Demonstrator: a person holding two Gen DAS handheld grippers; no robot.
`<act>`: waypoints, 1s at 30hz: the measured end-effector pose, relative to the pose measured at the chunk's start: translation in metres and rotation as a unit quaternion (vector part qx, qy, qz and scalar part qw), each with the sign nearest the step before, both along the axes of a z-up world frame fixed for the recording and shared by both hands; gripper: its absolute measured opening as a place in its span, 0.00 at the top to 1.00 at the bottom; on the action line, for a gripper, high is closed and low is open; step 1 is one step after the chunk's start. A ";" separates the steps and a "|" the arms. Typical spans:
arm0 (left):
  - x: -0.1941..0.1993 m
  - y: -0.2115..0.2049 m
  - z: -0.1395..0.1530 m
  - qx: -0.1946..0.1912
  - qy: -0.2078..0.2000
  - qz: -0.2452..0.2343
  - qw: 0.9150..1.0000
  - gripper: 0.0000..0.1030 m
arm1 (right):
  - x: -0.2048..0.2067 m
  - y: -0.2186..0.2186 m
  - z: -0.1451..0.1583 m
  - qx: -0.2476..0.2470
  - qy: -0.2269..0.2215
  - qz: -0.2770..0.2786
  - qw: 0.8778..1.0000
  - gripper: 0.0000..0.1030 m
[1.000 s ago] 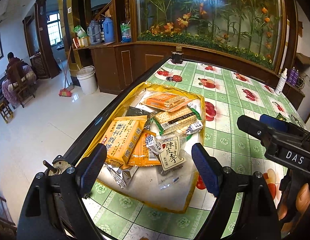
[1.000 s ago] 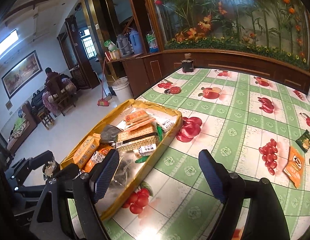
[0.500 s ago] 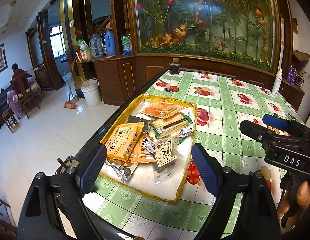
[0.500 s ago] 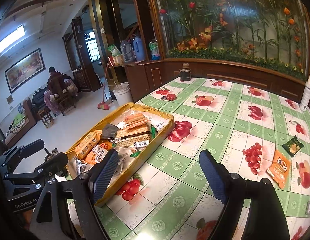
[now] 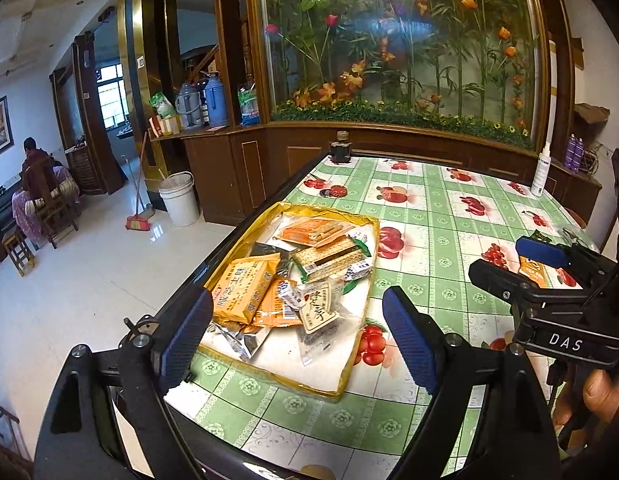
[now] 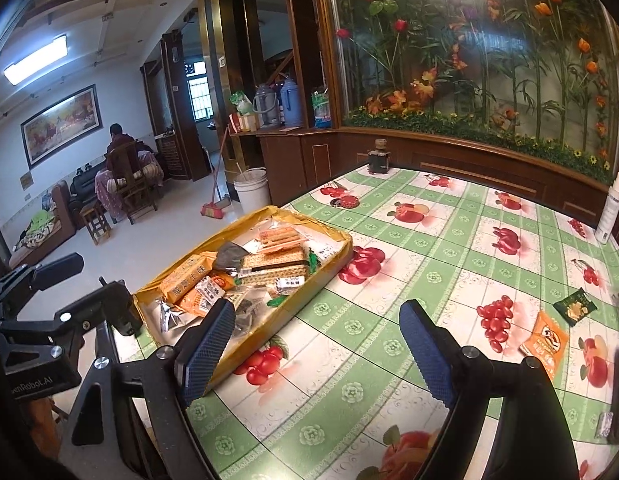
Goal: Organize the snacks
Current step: 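Move both tools back to the orange bag and dark green pack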
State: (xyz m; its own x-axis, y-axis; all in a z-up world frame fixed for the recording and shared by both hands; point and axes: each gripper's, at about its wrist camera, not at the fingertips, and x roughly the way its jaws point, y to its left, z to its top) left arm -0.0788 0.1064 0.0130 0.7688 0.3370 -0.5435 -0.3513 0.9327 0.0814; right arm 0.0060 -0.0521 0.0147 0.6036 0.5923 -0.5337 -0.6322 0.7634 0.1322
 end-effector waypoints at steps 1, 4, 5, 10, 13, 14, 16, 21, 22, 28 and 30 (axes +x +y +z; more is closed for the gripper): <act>0.003 -0.003 -0.001 0.000 0.003 -0.004 1.000 0.15 | 0.002 -0.006 -0.002 -0.001 0.003 -0.006 1.000 0.17; 0.013 -0.016 -0.005 0.000 0.013 -0.023 1.000 0.15 | 0.010 -0.024 -0.009 -0.010 0.011 -0.034 0.999 0.16; 0.019 -0.020 -0.008 -0.001 0.017 -0.032 0.999 0.15 | 0.013 -0.032 -0.012 -0.012 0.014 -0.045 0.999 0.16; 0.050 -0.050 -0.019 -0.015 0.039 -0.091 0.995 0.15 | 0.039 -0.081 -0.030 -0.009 0.042 -0.109 0.993 0.16; 0.071 -0.077 -0.022 -0.017 0.047 -0.132 0.990 0.15 | 0.060 -0.119 -0.039 -0.007 0.060 -0.159 0.985 0.16; 0.079 -0.089 -0.024 -0.015 0.049 -0.148 0.988 0.15 | 0.068 -0.133 -0.042 -0.001 0.068 -0.175 0.982 0.16; 0.092 -0.111 -0.026 -0.008 0.052 -0.173 0.984 0.15 | 0.083 -0.157 -0.047 0.007 0.080 -0.205 0.975 0.16; 0.130 -0.162 -0.041 -0.003 0.074 -0.234 0.969 0.16 | 0.124 -0.204 -0.063 0.018 0.112 -0.269 0.956 0.15; 0.137 -0.170 -0.044 -0.005 0.082 -0.242 0.967 0.16 | 0.132 -0.210 -0.067 0.019 0.118 -0.279 0.953 0.15; 0.177 -0.199 -0.059 -0.025 0.108 -0.260 0.959 0.16 | 0.183 -0.217 -0.091 -0.002 0.142 -0.311 0.940 0.15; 0.184 -0.200 -0.062 -0.031 0.113 -0.263 0.958 0.16 | 0.198 -0.219 -0.098 -0.012 0.151 -0.331 0.931 0.15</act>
